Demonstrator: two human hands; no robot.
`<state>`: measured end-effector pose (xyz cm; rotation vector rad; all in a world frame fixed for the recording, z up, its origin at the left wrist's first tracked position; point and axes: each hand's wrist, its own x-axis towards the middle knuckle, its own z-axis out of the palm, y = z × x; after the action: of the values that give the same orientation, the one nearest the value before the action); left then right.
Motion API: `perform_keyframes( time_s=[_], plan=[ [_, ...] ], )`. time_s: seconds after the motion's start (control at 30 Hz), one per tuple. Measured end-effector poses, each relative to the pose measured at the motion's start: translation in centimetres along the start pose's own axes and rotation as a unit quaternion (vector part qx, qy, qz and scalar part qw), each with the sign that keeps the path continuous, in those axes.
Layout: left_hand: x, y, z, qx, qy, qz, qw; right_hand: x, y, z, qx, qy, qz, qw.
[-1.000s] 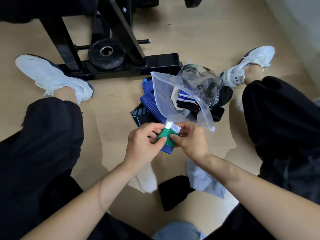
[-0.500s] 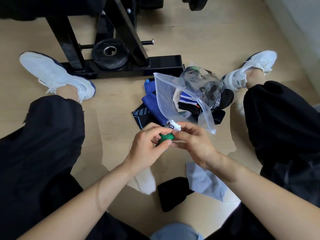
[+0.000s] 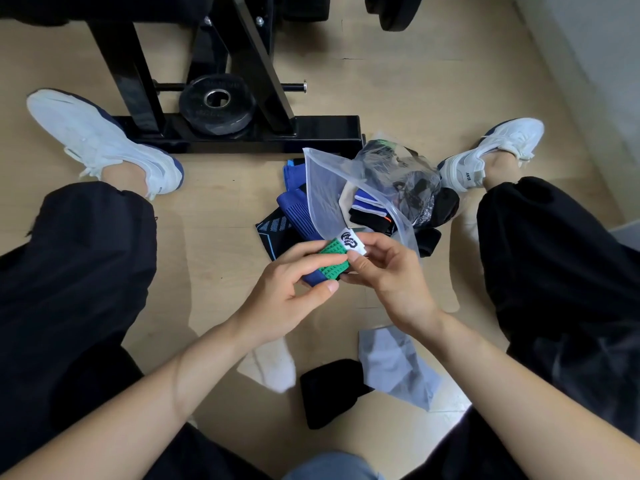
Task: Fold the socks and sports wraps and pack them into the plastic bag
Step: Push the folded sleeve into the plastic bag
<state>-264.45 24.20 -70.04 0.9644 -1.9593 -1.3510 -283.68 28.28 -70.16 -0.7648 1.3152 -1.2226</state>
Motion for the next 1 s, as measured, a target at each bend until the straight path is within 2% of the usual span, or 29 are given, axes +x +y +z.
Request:
perform_keyframes(
  time_s=[0.2, 0.27, 0.3, 0.37, 0.43, 0.5, 0.57, 0.6, 0.73, 0.8, 0.93, 1.0],
  plan=[
    [0.0, -0.5, 0.0, 0.031, 0.019, 0.015, 0.999, 0.1, 0.1, 0.0, -0.063, -0.025, -0.020, 0.997],
    [0.0, -0.7, -0.2, 0.043, 0.030, 0.016, 0.999, 0.1, -0.2, -0.2, -0.154, -0.025, -0.057, 0.986],
    [0.0, -0.8, -0.3, 0.046, 0.035, 0.021, 0.998, 0.2, -0.6, -0.5, -0.228, -0.012, -0.094, 0.969],
    [0.2, -0.8, -0.6, 0.061, 0.044, 0.037, 0.996, 0.2, -1.5, -1.2, -0.370, 0.029, -0.207, 0.905],
    [0.4, -0.9, -0.7, 0.084, 0.052, 0.053, 0.994, 0.6, -2.7, -2.1, -0.478, 0.069, -0.325, 0.813],
    [0.6, -1.1, -0.8, 0.102, 0.056, 0.066, 0.991, 1.5, -3.6, -3.0, -0.557, 0.087, -0.366, 0.740],
    [1.0, -1.4, -0.7, 0.122, 0.053, 0.082, 0.988, 2.5, -4.0, -3.8, -0.614, 0.065, -0.351, 0.704],
    [1.2, -1.6, -0.7, 0.131, 0.052, 0.091, 0.986, 2.9, -4.0, -4.2, -0.631, 0.046, -0.334, 0.698],
    [2.6, -2.5, -0.4, 0.166, 0.060, 0.118, 0.977, 4.1, -4.4, -5.0, -0.649, -0.008, -0.238, 0.723],
    [3.8, -3.0, -0.1, 0.177, 0.062, 0.117, 0.975, 4.8, -4.8, -5.4, -0.644, -0.012, -0.229, 0.730],
    [7.2, -3.9, 1.4, 0.185, 0.080, 0.112, 0.973, 5.5, -5.9, -6.1, -0.580, 0.008, -0.225, 0.782],
    [9.4, -4.2, 2.7, 0.190, 0.075, 0.111, 0.972, 5.6, -6.4, -6.5, -0.560, 0.013, -0.227, 0.797]
  ],
)
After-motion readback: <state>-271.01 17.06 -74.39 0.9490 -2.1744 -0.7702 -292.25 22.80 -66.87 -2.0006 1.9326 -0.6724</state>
